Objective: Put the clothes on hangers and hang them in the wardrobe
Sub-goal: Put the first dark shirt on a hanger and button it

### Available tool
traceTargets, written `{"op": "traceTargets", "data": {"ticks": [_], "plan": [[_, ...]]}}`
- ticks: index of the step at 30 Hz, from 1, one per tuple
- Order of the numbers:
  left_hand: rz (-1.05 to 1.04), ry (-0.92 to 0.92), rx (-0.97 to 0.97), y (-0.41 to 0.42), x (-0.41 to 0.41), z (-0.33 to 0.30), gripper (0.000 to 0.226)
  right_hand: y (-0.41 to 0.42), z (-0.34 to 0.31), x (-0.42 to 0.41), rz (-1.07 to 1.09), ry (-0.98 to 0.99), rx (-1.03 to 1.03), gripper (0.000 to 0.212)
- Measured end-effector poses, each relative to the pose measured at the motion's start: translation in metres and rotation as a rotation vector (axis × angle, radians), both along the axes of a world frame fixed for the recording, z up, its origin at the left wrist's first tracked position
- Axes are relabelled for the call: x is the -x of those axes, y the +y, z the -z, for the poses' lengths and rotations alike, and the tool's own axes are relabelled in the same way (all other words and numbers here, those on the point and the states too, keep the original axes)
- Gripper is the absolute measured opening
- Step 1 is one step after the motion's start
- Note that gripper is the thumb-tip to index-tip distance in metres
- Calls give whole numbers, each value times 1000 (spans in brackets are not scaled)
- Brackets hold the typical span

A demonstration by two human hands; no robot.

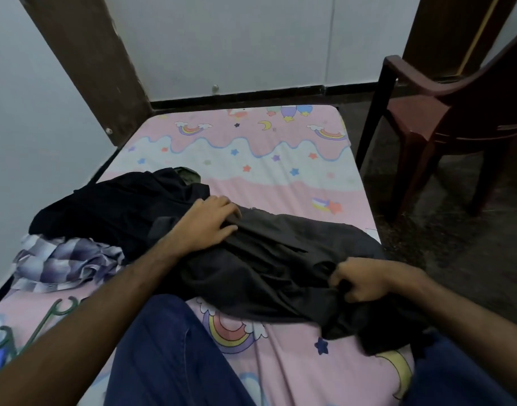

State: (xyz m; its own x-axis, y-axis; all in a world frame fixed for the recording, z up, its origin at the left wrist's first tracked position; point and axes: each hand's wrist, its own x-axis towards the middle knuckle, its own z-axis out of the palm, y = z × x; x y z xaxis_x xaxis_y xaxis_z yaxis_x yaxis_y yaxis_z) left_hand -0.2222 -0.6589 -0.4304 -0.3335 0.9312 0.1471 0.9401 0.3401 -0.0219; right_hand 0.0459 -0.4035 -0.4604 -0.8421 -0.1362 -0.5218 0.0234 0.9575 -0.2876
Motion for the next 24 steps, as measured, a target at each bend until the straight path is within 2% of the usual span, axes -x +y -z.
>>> {"op": "traceTargets", "data": {"ticks": [2,4,5,7,9,10,11,13,15,17,20,22,24], "plan": [[-17,-402,271,4,-3,0,38,6,-5,-16,54,-143,74,27],[-29,-637,531,6,-19,7,46,4,-14,-17,158,-176,235,32],[-39,-689,592,5,-26,14,46,1,-18,-14,214,-112,282,35],[-53,-724,618,2,-36,24,48,-9,-20,-1,292,138,293,34],[-22,-676,643,-1,-39,27,49,-25,-13,14,249,401,304,15],[-4,-647,658,-3,-41,26,49,-34,-10,21,212,452,329,14],[7,-625,663,-5,-43,23,48,-45,-7,27,171,469,346,26],[23,-602,654,-9,-47,18,44,-67,0,37,86,451,312,52],[53,-582,628,-12,-50,9,37,-89,9,47,43,395,192,64],[89,-590,531,-17,-51,0,35,-103,12,55,34,338,110,53],[95,-631,281,-21,-47,-19,30,-100,-1,63,141,503,267,11],[63,-696,155,-20,-44,-35,26,-86,-18,66,269,643,332,13],[76,-816,95,-19,-43,-53,25,-69,-41,68,400,755,344,29]]}}
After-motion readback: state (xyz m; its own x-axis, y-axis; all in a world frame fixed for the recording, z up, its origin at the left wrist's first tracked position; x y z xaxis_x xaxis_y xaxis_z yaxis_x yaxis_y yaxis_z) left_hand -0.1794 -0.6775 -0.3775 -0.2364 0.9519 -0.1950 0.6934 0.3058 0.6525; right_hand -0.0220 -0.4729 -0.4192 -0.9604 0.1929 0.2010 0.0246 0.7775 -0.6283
